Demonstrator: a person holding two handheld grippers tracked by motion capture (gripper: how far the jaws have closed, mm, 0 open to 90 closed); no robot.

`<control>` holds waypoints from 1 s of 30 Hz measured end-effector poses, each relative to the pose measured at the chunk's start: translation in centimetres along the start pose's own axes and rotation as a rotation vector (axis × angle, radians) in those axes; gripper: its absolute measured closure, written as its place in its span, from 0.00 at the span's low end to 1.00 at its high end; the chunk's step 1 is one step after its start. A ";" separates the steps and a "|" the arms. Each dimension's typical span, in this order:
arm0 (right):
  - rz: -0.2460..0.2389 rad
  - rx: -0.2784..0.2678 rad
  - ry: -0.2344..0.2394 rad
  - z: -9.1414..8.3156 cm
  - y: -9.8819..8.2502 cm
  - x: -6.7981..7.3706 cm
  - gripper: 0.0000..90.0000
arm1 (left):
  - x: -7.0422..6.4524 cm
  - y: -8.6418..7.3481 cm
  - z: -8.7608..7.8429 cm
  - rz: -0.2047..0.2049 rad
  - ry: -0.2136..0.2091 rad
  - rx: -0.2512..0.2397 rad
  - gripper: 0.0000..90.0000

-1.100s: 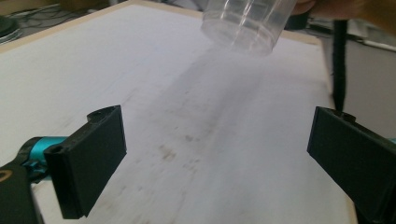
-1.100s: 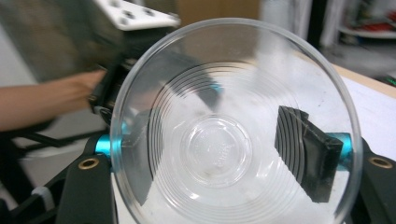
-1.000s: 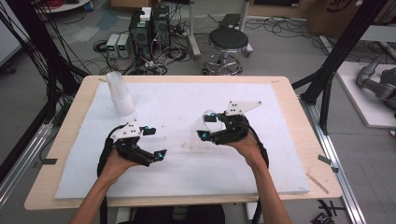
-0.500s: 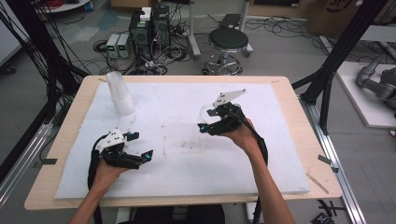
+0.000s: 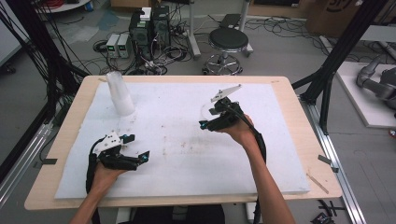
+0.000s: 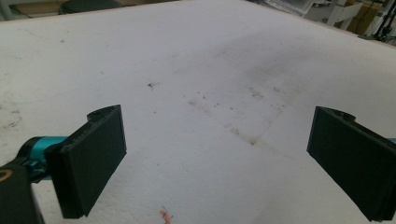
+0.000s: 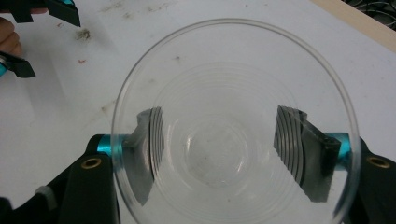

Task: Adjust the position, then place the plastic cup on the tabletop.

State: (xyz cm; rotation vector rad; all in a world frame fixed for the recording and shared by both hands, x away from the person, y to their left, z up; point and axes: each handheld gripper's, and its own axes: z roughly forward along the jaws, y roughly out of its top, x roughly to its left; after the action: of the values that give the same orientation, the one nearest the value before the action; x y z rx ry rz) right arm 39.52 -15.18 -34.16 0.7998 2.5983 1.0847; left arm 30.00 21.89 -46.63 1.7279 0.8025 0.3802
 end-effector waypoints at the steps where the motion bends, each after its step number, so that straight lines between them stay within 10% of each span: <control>1: -0.001 0.003 -0.002 0.0 0.0 0.0 0.37 | 0.0 0.0 -0.1 0.002 0.000 -0.006 0.05; 30: 0.001 0.090 -0.022 3.1 0.7 0.0 0.37 | 0.3 -0.1 -0.1 -0.021 0.000 -0.009 0.05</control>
State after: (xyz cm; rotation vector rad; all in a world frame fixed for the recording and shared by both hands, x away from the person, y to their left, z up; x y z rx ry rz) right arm 41.04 -12.96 -35.84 0.8272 2.6444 0.9600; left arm 30.07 22.18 -46.70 1.7096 0.8177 0.3692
